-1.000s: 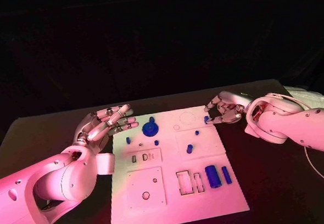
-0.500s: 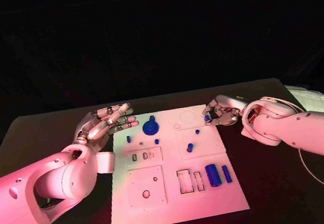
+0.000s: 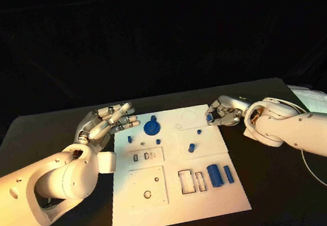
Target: Assemble the parts on the task board
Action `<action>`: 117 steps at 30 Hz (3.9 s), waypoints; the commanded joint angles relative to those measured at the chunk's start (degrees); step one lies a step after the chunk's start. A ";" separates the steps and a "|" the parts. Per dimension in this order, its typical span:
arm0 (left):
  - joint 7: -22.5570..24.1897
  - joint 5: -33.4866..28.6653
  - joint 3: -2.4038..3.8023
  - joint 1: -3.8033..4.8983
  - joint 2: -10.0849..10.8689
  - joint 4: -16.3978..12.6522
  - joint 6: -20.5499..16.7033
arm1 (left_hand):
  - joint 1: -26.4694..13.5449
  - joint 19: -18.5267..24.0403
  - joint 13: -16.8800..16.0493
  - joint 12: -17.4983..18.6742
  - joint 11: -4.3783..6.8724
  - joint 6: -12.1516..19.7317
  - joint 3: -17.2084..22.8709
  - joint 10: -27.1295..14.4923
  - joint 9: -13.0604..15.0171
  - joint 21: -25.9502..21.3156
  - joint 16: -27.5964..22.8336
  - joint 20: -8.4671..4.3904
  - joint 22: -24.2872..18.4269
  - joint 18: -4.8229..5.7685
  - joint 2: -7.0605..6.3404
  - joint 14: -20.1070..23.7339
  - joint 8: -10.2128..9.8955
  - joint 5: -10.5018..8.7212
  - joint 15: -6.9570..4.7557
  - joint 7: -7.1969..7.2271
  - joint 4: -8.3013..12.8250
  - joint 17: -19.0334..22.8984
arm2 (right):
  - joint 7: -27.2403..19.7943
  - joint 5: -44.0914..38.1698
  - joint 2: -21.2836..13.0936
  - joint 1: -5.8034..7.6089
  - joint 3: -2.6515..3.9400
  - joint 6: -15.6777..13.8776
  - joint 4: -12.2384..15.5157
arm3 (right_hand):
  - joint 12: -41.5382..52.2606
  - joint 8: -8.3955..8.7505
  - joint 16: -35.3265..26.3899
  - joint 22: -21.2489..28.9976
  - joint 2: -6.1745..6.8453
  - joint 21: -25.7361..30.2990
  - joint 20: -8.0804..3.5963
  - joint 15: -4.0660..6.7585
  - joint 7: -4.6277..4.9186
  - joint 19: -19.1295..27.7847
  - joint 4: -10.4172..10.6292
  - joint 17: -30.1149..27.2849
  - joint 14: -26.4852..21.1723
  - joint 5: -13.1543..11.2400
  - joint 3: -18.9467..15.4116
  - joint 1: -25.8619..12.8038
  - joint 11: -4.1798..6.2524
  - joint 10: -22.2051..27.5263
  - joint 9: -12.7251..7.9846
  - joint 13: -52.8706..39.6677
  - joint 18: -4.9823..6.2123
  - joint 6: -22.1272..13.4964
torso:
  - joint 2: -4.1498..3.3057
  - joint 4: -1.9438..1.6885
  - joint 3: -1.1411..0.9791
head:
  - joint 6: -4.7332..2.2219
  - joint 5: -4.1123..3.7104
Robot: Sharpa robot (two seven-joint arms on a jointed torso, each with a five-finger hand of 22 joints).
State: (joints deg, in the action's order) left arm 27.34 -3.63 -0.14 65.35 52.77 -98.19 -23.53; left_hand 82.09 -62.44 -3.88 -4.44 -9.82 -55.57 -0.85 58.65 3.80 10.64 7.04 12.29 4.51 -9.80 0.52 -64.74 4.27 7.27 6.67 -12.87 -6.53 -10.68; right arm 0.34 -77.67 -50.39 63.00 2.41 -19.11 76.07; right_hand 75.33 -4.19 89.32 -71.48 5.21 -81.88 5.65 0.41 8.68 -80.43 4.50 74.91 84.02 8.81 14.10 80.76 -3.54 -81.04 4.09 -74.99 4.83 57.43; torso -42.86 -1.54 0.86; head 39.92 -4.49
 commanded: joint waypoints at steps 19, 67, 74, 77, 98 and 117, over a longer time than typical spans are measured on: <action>0.17 0.29 0.04 0.05 -0.14 -0.06 1.03 | 0.28 -0.04 0.02 0.33 -0.23 -0.16 -0.07 -0.09 -0.03 -0.22 -0.22 0.34 -0.07 -0.49 0.30 0.10 -0.19 -0.07 0.21 -0.31 0.42 -0.09 | -0.75 0.02 0.11 -0.12 -0.01 -1.02 0.05 | 1.90 -3.26 0.26 -0.61 -3.25 -0.59 -1.57 1.93 -2.67 -0.49 -1.44 14.26 5.79 -3.94 2.80 -0.23 2.11 -1.92 1.31 -4.69 -1.16 7.68 | 0.00 -0.09 -0.01 | 0.15 -0.18; 0.46 -0.20 0.03 0.05 -1.08 2.73 1.16 | 0.29 -0.07 0.02 0.34 -0.22 -0.18 -0.05 -0.05 -0.04 -0.29 -0.32 0.34 -0.09 -0.49 0.38 0.08 -0.20 -0.27 0.21 -0.29 0.60 -0.18 | 21.55 -11.75 15.41 -2.14 -1.33 3.18 14.47 | 0.26 -3.50 -0.39 0.10 -4.42 -0.20 -2.54 2.72 -3.32 -0.24 -1.89 13.02 5.51 -3.08 3.28 -2.28 2.82 -1.39 1.86 -3.72 -1.05 7.91 | 0.70 -1.10 0.74 | 2.95 3.34; 0.44 -0.20 0.03 0.05 -1.00 2.61 1.13 | 0.29 -0.07 0.02 0.34 -0.22 -0.18 -0.05 -0.05 -0.04 -0.29 -0.32 0.34 -0.09 -0.49 0.38 0.08 -0.20 -0.27 0.21 -0.29 0.60 -0.18 | 21.79 -12.42 15.96 -2.70 -1.50 3.42 13.83 | 0.17 -3.36 -0.45 0.28 -4.31 -0.09 -2.50 2.64 -3.21 -0.16 -1.84 12.91 5.49 -2.68 3.20 -2.88 2.72 -1.35 1.87 -3.71 -1.03 7.71 | 0.55 -1.10 0.64 | 3.21 3.85; 0.43 -0.20 0.03 0.05 -0.97 2.59 1.12 | 0.29 -0.07 0.02 0.34 -0.22 -0.18 -0.05 -0.05 -0.04 -0.29 -0.32 0.34 -0.09 -0.49 0.38 0.08 -0.20 -0.27 0.21 -0.29 0.60 -0.18 | 21.86 -12.75 16.08 -2.84 -1.52 3.39 13.76 | 0.13 -3.29 -0.45 0.26 -4.21 -0.09 -2.48 2.61 -3.17 -0.18 -1.87 12.91 5.49 -2.48 3.18 -3.04 2.69 -1.33 1.86 -3.70 -1.03 7.59 | 0.60 -1.06 0.63 | 3.36 4.17; 0.35 -0.20 0.03 0.05 -0.83 2.46 1.18 | 0.29 -0.07 0.02 0.33 -0.20 -0.21 -0.05 0.00 -0.03 -0.34 -0.37 0.35 -0.11 -0.49 0.41 0.06 -0.21 -0.31 0.21 -0.26 0.69 -0.24 | 21.77 -13.86 16.18 -2.97 -1.61 5.89 13.70 | -0.08 -3.05 -0.50 0.36 -3.52 -0.01 -2.40 2.52 -3.00 -0.16 -2.15 12.85 5.48 -1.95 3.01 -3.57 2.56 -1.22 1.85 -3.62 -1.02 7.28 | 0.71 -1.06 0.70 | 4.00 4.05; 0.34 -0.20 0.03 0.05 -0.75 2.41 1.17 | 0.29 -0.07 0.02 0.33 -0.20 -0.21 -0.05 0.00 -0.03 -0.34 -0.37 0.35 -0.11 -0.49 0.41 0.06 -0.21 -0.31 0.21 -0.26 0.69 -0.24 | 21.73 -13.85 16.23 -3.15 -1.81 6.63 13.45 | -2.65 -1.40 -0.72 0.71 -1.61 0.27 -1.91 1.87 -1.92 -0.03 -2.23 12.47 5.39 -0.76 2.50 -5.23 1.72 0.29 1.31 -1.92 -0.97 4.94 | 0.70 -1.06 0.68 | 4.00 3.85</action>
State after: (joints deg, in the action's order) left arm 27.21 -3.78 -0.16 65.34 52.05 -95.63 -23.32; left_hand 82.09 -62.44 -3.88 -4.44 -9.82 -55.57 -0.85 58.65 3.80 10.65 7.04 12.29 4.49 -9.80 0.52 -64.74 4.27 7.27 6.67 -12.87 -6.22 -10.86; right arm 21.29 -91.10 -34.16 60.30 0.98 -15.39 89.85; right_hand 72.91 -5.83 88.88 -70.82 3.34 -81.88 3.51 2.67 6.75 -80.71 2.44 74.94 84.02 7.78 16.89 75.68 -1.77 -81.16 5.59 -74.95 3.95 62.96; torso -42.15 -2.58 1.56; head 43.88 -0.66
